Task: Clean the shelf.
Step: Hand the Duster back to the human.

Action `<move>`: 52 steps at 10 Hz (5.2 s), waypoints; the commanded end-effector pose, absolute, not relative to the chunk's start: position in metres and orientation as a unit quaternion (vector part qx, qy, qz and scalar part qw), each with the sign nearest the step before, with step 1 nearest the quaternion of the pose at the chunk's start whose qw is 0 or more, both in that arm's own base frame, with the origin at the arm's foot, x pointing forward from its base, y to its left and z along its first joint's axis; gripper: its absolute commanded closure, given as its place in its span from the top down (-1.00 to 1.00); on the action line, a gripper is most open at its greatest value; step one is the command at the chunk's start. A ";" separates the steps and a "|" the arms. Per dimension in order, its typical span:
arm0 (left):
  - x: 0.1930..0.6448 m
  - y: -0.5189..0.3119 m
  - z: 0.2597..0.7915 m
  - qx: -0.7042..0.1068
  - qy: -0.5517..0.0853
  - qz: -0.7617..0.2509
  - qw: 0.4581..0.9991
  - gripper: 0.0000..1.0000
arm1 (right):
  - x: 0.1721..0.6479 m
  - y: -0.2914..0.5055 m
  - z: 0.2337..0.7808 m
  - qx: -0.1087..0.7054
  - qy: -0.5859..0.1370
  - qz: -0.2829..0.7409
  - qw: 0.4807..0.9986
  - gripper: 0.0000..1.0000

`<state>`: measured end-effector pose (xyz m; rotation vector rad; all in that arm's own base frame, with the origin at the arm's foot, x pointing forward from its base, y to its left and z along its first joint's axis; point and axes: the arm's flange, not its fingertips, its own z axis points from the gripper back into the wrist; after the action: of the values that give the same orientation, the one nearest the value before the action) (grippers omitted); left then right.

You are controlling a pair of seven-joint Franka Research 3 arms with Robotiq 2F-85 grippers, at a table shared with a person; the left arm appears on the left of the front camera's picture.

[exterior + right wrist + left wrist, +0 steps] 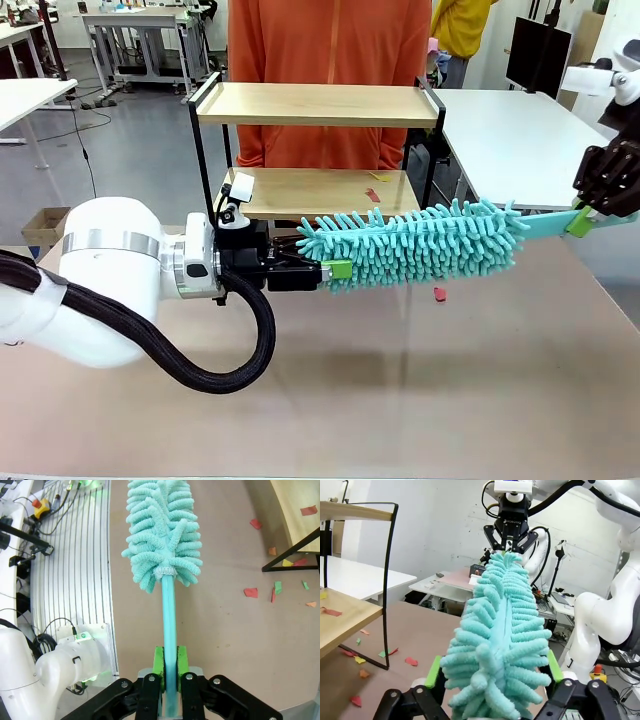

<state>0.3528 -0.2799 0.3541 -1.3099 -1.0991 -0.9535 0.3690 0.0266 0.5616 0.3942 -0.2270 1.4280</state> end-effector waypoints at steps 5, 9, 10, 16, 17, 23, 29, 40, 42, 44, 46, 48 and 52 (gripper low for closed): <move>0.353 -0.280 0.357 -0.567 -0.471 -0.381 0.558 -1.00 | 0.368 0.027 0.563 0.188 -0.114 0.649 0.729 -0.74; 0.352 -0.274 0.360 -0.572 -0.472 -0.383 0.551 -1.00 | 0.368 0.027 0.563 0.188 -0.114 0.649 0.729 -0.74; 0.350 -0.271 0.363 -0.573 -0.472 -0.389 0.545 -1.00 | 0.368 0.027 0.563 0.188 -0.114 0.649 0.729 -0.74; 0.353 -0.278 0.358 -0.565 -0.470 -0.393 0.552 -1.00 | 0.369 0.028 0.569 0.189 -0.105 0.644 0.734 0.45; 0.353 -0.278 0.358 -0.565 -0.470 -0.393 0.552 -1.00 | 0.367 0.024 0.582 0.222 -0.117 0.641 0.726 1.00; 0.353 -0.278 0.358 -0.565 -0.470 -0.393 0.552 -1.00 | 0.360 -0.060 0.633 0.399 -0.330 0.461 0.721 1.00; 0.355 -0.263 0.373 -0.554 -0.489 -0.370 0.563 -0.67 | 0.358 -0.089 0.634 0.413 -0.347 0.439 0.718 1.00; 0.352 -0.042 0.548 -0.372 -0.682 -0.204 0.596 -0.67 | 0.358 -0.089 0.634 0.413 -0.347 0.439 0.718 1.00; 0.340 -0.009 0.554 -0.302 -0.689 -0.141 0.643 -0.67 | 0.358 -0.089 0.634 0.413 -0.347 0.439 0.718 1.00; 0.333 0.005 0.551 -0.214 -0.693 -0.102 0.680 -0.67 | 0.358 -0.089 0.634 0.413 -0.347 0.439 0.718 1.00; 0.332 0.010 0.536 -0.147 -0.687 -0.086 0.706 -0.67 | 0.358 -0.089 0.634 0.413 -0.347 0.439 0.718 1.00; 0.330 0.013 0.514 -0.105 -0.679 -0.082 0.722 -0.67 | 0.358 -0.089 0.634 0.413 -0.347 0.439 0.718 1.00; 0.305 0.011 0.440 -0.045 -0.663 -0.054 0.746 -0.67 | 0.358 -0.089 0.634 0.413 -0.347 0.439 0.718 1.00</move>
<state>0.3547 0.0118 0.4896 -0.1363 -1.4188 -0.1242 0.3578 -0.0867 0.6329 0.9188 -0.7641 0.9488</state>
